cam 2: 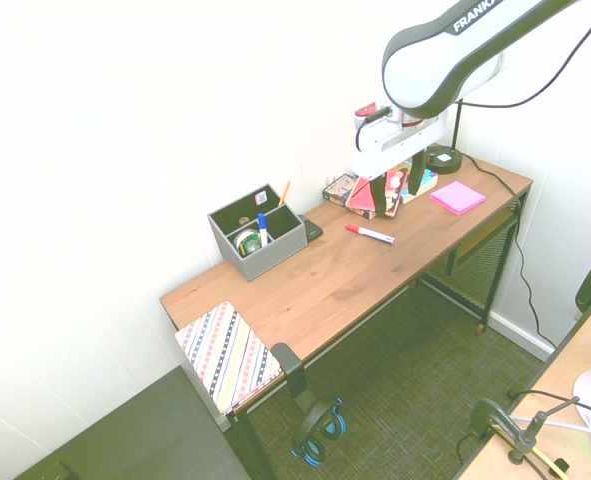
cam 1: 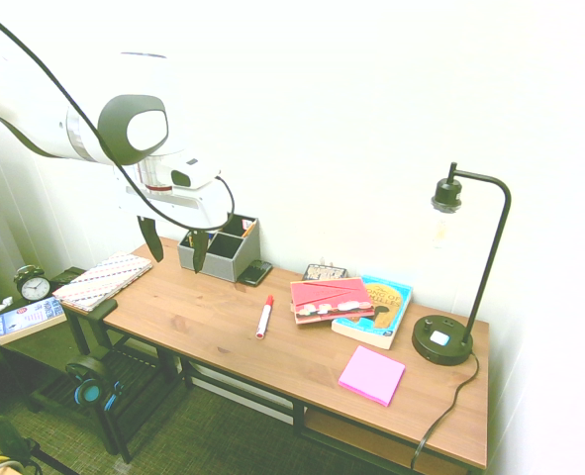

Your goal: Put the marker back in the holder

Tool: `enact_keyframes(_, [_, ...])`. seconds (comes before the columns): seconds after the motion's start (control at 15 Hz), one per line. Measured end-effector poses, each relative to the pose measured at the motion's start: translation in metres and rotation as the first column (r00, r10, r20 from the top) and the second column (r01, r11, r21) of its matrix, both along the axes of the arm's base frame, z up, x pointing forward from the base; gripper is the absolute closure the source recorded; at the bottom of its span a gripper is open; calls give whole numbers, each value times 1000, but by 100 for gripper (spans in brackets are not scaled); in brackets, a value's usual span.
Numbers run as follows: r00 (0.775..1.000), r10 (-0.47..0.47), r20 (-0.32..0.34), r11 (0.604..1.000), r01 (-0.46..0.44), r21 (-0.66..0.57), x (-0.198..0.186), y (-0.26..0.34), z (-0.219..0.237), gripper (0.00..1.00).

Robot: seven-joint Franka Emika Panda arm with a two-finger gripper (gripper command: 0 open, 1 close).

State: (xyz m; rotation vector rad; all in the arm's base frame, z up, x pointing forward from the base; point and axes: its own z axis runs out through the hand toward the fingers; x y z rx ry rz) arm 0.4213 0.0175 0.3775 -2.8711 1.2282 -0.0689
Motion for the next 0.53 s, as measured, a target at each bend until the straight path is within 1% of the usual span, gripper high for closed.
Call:
enact_keyframes(0.13, [1000,7,-2,1000,-7,5,0,0,-2,0])
enact_keyframes(0.33, [998,56,11,998,-56,6,5,-2,-12,0])
enact_keyframes(0.53, [989,147,20,989,-147,-2,9,-18,-41,0])
